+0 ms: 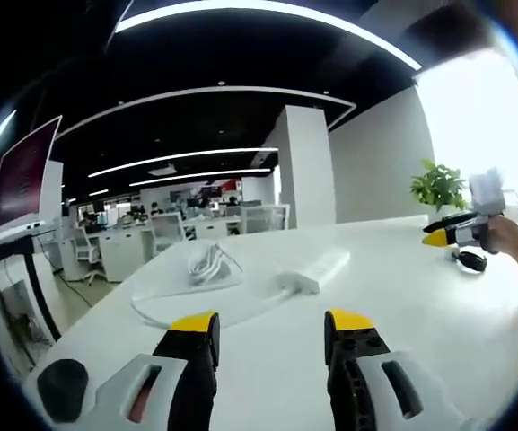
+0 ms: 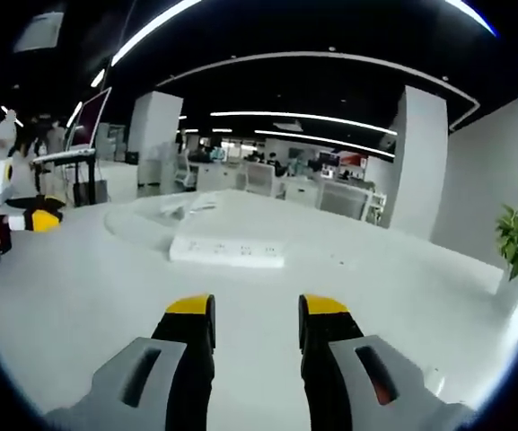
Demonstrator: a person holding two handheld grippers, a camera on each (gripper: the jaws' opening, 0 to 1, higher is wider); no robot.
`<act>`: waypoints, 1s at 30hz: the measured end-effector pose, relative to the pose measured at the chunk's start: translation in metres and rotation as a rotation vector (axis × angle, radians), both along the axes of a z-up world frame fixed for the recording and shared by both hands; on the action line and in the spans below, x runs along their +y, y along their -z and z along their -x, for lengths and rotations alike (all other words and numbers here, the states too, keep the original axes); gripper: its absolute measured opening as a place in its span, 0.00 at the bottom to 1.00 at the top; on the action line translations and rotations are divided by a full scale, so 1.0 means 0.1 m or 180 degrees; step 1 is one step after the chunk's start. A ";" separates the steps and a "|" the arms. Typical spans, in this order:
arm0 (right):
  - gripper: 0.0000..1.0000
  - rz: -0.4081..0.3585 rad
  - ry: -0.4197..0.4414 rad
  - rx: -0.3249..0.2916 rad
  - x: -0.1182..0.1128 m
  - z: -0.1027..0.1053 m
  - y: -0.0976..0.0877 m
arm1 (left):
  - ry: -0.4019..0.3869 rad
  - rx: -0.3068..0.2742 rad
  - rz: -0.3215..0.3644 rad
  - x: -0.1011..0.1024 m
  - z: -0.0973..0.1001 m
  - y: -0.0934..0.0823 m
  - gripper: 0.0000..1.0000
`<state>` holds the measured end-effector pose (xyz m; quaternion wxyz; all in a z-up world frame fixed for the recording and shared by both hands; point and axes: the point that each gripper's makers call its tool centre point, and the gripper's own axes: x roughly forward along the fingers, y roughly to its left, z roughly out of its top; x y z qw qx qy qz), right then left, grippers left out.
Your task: Straighten the power strip on the desk, plug the charger into it
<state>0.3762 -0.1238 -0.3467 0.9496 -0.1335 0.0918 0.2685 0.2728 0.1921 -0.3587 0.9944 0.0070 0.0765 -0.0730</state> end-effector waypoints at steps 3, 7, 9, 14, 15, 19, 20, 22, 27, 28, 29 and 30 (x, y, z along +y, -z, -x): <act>0.37 0.0009 -0.0048 0.0030 0.03 -0.03 0.03 | -0.0023 -0.0015 0.0012 0.02 -0.04 -0.02 0.48; 0.37 0.0027 -0.0129 0.0047 0.10 -0.06 0.06 | -0.0019 0.0003 0.0006 0.03 -0.11 -0.02 0.48; 0.37 0.0001 -0.0163 0.0087 0.13 -0.07 0.08 | -0.0013 0.0017 -0.0003 0.03 -0.15 -0.02 0.48; 0.37 -0.0021 -0.0207 0.0117 0.16 -0.13 0.11 | 0.0013 0.0013 -0.0028 0.01 -0.24 -0.05 0.48; 0.37 -0.0016 -0.0213 0.0122 0.16 -0.15 0.12 | 0.0021 0.0006 -0.0038 0.00 -0.26 -0.06 0.49; 0.35 -0.0094 -0.0206 0.0185 0.15 -0.22 0.16 | 0.0058 -0.0047 -0.0106 -0.04 -0.31 -0.09 0.49; 0.34 -0.0108 -0.0211 0.0187 0.15 -0.23 0.16 | 0.0069 -0.0051 -0.0112 -0.04 -0.32 -0.10 0.49; 0.35 -0.0156 -0.0213 0.0200 0.15 -0.26 0.17 | 0.0097 -0.0059 -0.0120 -0.07 -0.35 -0.12 0.49; 0.34 -0.0229 -0.0213 0.0189 0.14 -0.32 0.15 | 0.0187 -0.0057 -0.0169 -0.14 -0.44 -0.16 0.49; 0.35 -0.0244 -0.0222 0.0177 0.15 -0.33 0.14 | 0.0200 -0.0061 -0.0170 -0.15 -0.46 -0.18 0.49; 0.35 -0.0254 -0.0227 0.0159 0.15 -0.33 0.13 | 0.0213 -0.0065 -0.0174 -0.16 -0.47 -0.19 0.49; 0.35 -0.0256 -0.0235 0.0145 0.16 -0.34 0.12 | 0.0226 -0.0069 -0.0180 -0.17 -0.49 -0.20 0.49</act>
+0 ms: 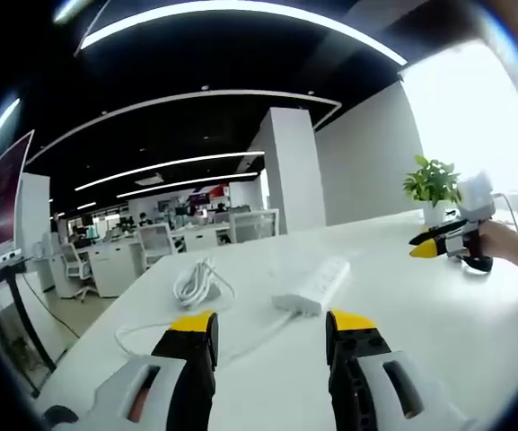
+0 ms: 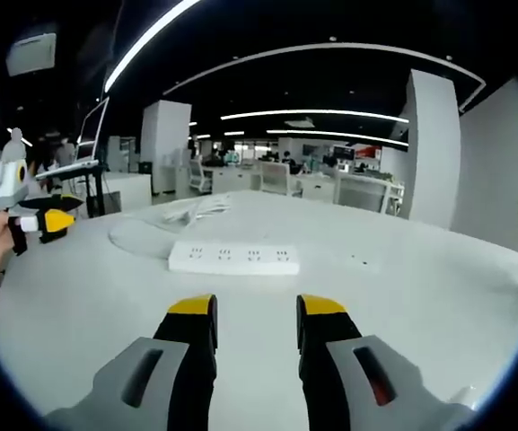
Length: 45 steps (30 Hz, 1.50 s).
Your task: Straighten the power strip on the desk, plug the charger into it
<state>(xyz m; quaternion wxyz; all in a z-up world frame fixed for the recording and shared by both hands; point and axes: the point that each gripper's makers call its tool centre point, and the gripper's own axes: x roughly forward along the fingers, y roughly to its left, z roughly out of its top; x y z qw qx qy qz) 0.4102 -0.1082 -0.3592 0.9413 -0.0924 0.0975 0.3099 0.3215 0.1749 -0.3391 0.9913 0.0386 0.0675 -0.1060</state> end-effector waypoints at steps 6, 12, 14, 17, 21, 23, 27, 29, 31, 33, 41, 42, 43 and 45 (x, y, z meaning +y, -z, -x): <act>0.35 -0.0021 -0.0050 -0.0062 0.03 -0.06 -0.04 | 0.0071 0.0016 -0.0001 -0.03 -0.12 -0.02 0.49; 0.35 0.0030 -0.0107 -0.0084 0.08 -0.11 -0.04 | 0.0113 0.0062 0.0013 -0.04 -0.19 -0.01 0.49; 0.35 0.0068 -0.0151 -0.0099 0.11 -0.12 -0.04 | 0.0148 0.0092 0.0005 -0.06 -0.22 0.00 0.49; 0.35 0.0092 -0.0237 -0.0116 0.15 -0.14 -0.03 | 0.0214 0.0132 -0.0034 -0.08 -0.29 0.01 0.49; 0.35 0.0106 -0.0307 -0.0096 0.17 -0.20 -0.01 | 0.0330 0.0180 -0.0002 -0.13 -0.35 0.03 0.49; 0.35 0.0116 -0.0310 -0.0082 0.16 -0.23 0.01 | 0.0356 0.0191 0.0042 -0.15 -0.38 0.03 0.49; 0.35 0.0165 -0.0307 -0.0079 0.11 -0.33 0.04 | 0.0370 0.0203 0.0152 -0.17 -0.44 0.04 0.48; 0.35 0.0199 -0.0314 -0.0083 0.08 -0.37 0.06 | 0.0374 0.0223 0.0183 -0.18 -0.46 0.05 0.48; 0.35 0.0216 -0.0311 -0.0075 0.06 -0.41 0.07 | 0.0435 0.0216 0.0373 -0.24 -0.49 0.04 0.48; 0.35 0.0235 -0.0321 -0.0071 0.04 -0.44 0.09 | 0.0484 0.0233 0.0468 -0.26 -0.52 0.04 0.48; 0.34 0.0261 -0.0511 0.0029 0.07 -0.57 0.19 | 0.0546 0.0342 0.0438 -0.40 -0.67 0.17 0.48; 0.34 0.0234 -0.0525 0.0057 0.07 -0.59 0.20 | 0.0576 0.0359 0.0463 -0.43 -0.68 0.19 0.48; 0.34 0.0209 -0.0531 0.0083 0.07 -0.60 0.21 | 0.0600 0.0377 0.0486 -0.45 -0.69 0.20 0.48; 0.34 0.0184 -0.0535 0.0134 0.07 -0.63 0.25 | 0.0654 0.0408 0.0531 -0.48 -0.73 0.21 0.48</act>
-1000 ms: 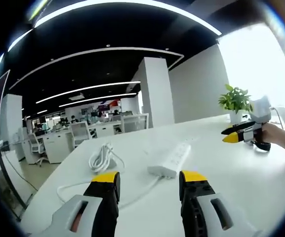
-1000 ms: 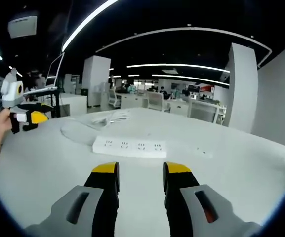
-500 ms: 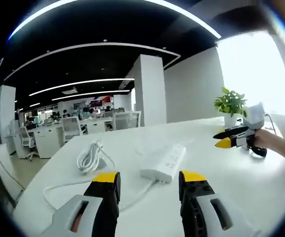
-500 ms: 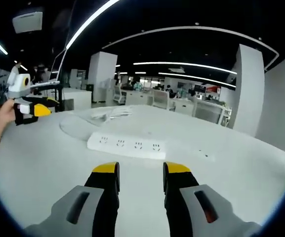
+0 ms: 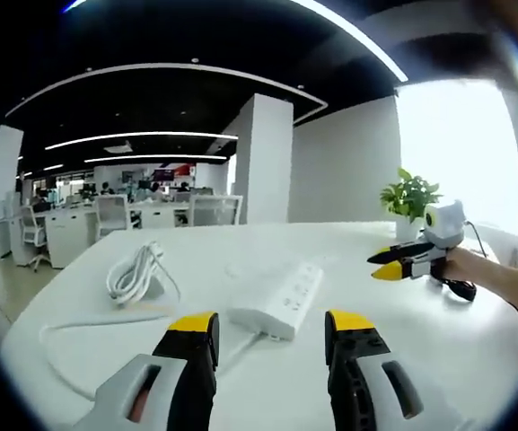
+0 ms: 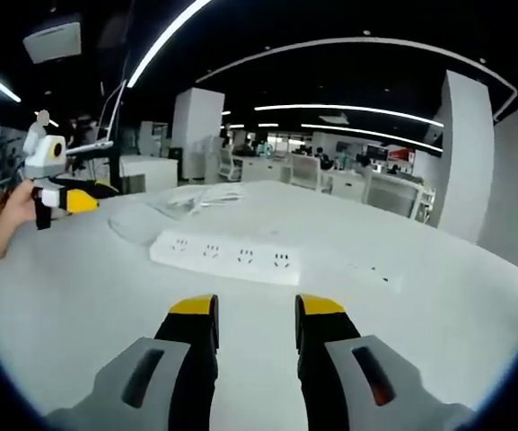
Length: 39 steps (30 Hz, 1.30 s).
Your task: Straighten the power strip on the desk, plug the charger into it
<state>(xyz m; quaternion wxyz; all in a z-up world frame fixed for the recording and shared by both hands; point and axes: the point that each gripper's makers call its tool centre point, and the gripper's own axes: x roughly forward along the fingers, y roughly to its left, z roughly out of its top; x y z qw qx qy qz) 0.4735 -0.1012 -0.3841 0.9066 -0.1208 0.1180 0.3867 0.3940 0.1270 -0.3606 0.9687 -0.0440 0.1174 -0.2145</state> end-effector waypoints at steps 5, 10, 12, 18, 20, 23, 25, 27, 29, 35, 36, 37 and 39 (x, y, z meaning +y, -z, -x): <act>0.32 0.0012 0.0076 0.0020 -0.09 -0.12 0.04 | 0.0135 0.0041 0.0106 -0.08 -0.09 0.04 0.48; 0.31 -0.0042 0.0097 0.0000 -0.13 -0.18 0.01 | 0.0201 0.0039 0.0135 -0.11 -0.18 0.06 0.48; 0.30 -0.0056 0.0092 -0.0027 -0.13 -0.21 0.00 | 0.0219 0.0042 0.0155 -0.13 -0.18 0.09 0.48; 0.29 -0.0118 0.0008 -0.0073 -0.05 -0.25 -0.01 | 0.0259 0.0112 0.0083 -0.20 -0.33 0.17 0.46; 0.29 -0.0098 -0.0025 -0.0080 -0.02 -0.27 0.01 | 0.0296 0.0090 0.0092 -0.25 -0.36 0.18 0.46; 0.29 -0.0062 -0.0073 -0.0052 0.04 -0.31 0.06 | 0.0362 0.0073 0.0178 -0.31 -0.38 0.22 0.45; 0.29 -0.0027 -0.0103 -0.0055 0.07 -0.35 0.10 | 0.0387 0.0119 0.0204 -0.34 -0.38 0.29 0.45; 0.26 -0.0048 -0.0116 -0.0026 0.09 -0.40 0.13 | 0.0398 0.0156 0.0185 -0.35 -0.37 0.36 0.45; 0.24 -0.0130 -0.0130 0.0010 0.12 -0.41 0.16 | 0.0395 0.0180 0.0137 -0.34 -0.38 0.41 0.45; 0.24 -0.0104 -0.0156 -0.0018 0.16 -0.50 0.21 | 0.0435 0.0149 0.0116 -0.34 -0.40 0.42 0.45; 0.24 -0.0108 -0.0152 -0.0001 0.17 -0.51 0.22 | 0.0444 0.0149 0.0117 -0.35 -0.40 0.42 0.45; 0.24 -0.0141 -0.0146 0.0028 0.17 -0.52 0.23 | 0.0451 0.0151 0.0116 -0.35 -0.40 0.43 0.45; 0.24 -0.0213 -0.0135 0.0061 0.18 -0.56 0.24 | 0.0473 0.0149 0.0112 -0.36 -0.40 0.44 0.45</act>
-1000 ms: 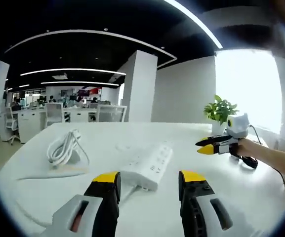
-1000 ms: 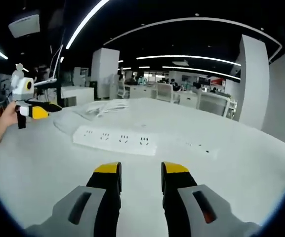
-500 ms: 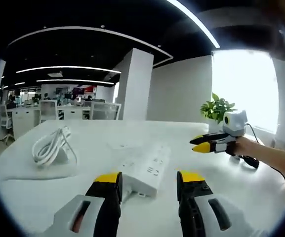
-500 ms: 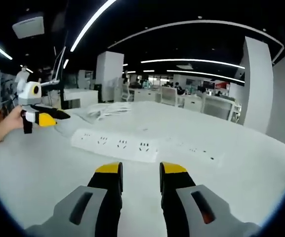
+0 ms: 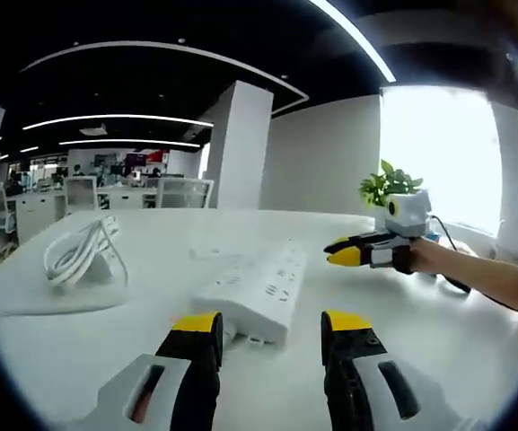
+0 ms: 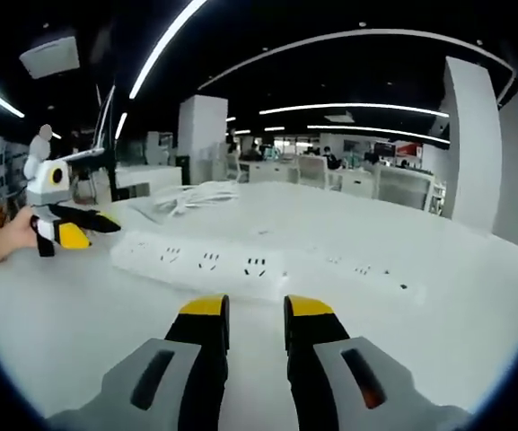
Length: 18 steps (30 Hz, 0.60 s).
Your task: Straighten the power strip on the desk, plug the charger into it
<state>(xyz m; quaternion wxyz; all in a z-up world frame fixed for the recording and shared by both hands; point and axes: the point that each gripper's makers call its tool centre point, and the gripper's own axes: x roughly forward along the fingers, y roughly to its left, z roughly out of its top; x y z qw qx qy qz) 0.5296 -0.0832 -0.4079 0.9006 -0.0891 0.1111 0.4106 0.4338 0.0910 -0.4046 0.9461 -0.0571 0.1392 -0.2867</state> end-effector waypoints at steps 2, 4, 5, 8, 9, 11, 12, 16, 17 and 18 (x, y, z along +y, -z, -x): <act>0.24 -0.0012 -0.0006 -0.0006 0.00 -0.04 0.01 | 0.0027 0.0003 -0.0012 -0.02 0.00 0.01 0.45; 0.24 -0.0021 0.0009 -0.0011 0.01 -0.09 0.02 | 0.0057 -0.0027 -0.0037 -0.03 0.01 0.00 0.45; 0.24 -0.0030 -0.0004 -0.0002 0.01 -0.10 0.02 | 0.0066 -0.0035 -0.0048 -0.03 0.00 0.00 0.45; 0.24 -0.0080 0.0015 0.0013 0.02 -0.14 0.00 | 0.0094 -0.0037 -0.0077 -0.05 0.01 0.01 0.45; 0.24 -0.0104 -0.0001 0.0020 0.03 -0.15 0.00 | 0.0096 -0.0036 -0.0088 -0.05 0.01 0.02 0.45; 0.24 -0.0118 -0.0009 0.0027 0.04 -0.17 0.01 | 0.0116 -0.0032 -0.0110 -0.06 0.01 0.03 0.45; 0.24 -0.0116 -0.0013 0.0028 0.04 -0.18 0.01 | 0.0125 -0.0032 -0.0118 -0.07 0.02 0.03 0.45; 0.24 -0.0122 -0.0067 0.0046 0.07 -0.19 0.03 | 0.0163 -0.0026 -0.0131 -0.02 -0.04 0.03 0.45; 0.24 -0.0119 -0.0074 0.0046 0.07 -0.20 0.03 | 0.0179 -0.0019 -0.0136 -0.03 -0.03 0.04 0.45; 0.24 -0.0123 -0.0089 0.0048 0.08 -0.20 0.04 | 0.0196 -0.0008 -0.0144 -0.05 -0.01 0.05 0.45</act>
